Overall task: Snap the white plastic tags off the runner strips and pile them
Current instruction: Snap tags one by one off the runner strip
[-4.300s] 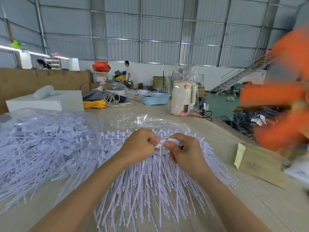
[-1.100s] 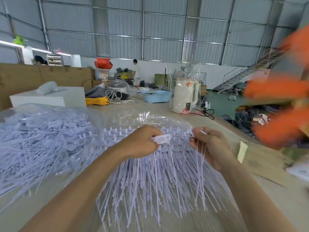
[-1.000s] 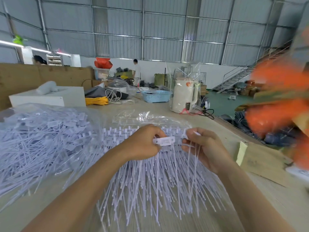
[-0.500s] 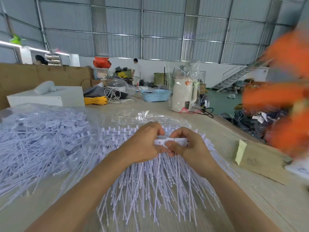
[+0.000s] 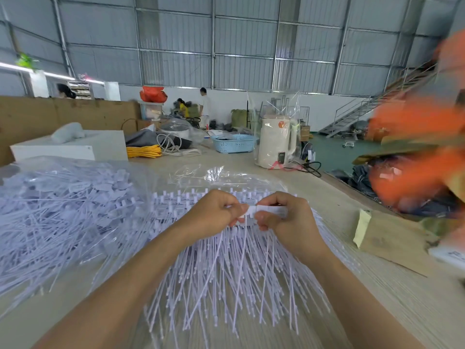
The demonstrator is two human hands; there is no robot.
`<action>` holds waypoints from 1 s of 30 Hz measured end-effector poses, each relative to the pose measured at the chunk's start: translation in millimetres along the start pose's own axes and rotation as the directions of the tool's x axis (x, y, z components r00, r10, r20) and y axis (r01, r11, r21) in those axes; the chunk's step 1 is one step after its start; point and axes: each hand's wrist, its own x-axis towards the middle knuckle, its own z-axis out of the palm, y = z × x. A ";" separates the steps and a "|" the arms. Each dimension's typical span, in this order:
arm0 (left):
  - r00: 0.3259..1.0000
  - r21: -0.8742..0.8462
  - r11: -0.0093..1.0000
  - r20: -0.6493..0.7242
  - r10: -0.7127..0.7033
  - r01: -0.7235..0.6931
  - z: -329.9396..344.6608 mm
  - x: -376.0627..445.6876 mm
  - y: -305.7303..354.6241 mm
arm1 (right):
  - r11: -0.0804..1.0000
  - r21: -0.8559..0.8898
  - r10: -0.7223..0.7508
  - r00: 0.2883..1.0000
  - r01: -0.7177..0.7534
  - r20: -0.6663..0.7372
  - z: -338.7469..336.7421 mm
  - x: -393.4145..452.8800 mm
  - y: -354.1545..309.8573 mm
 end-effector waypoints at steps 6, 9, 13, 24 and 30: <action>0.995 -0.297 0.950 0.054 -0.089 0.101 -0.7 1.5 0.9 | 0.963 -0.144 -0.243 0.963 0.227 -0.112 8.6 -5.0 0.8; 0.987 -0.395 0.905 0.096 -0.128 0.156 -3.2 2.1 1.6 | 0.835 -0.296 -0.511 0.854 0.464 -0.102 8.7 -5.5 1.7; 0.990 -0.395 0.909 0.104 -0.100 0.133 -6.2 1.7 2.5 | 0.849 -0.287 -0.491 0.864 0.444 -0.114 9.4 -4.0 2.4; 0.986 0.078 0.997 0.164 -0.033 0.020 -6.4 -5.1 8.6 | 0.445 0.860 0.437 0.899 -0.251 0.036 -57.1 17.5 2.8; 0.988 0.193 0.978 0.143 0.056 -0.083 -7.4 -5.4 6.4 | 0.809 0.467 0.290 0.933 -0.357 0.211 -22.2 4.0 -3.0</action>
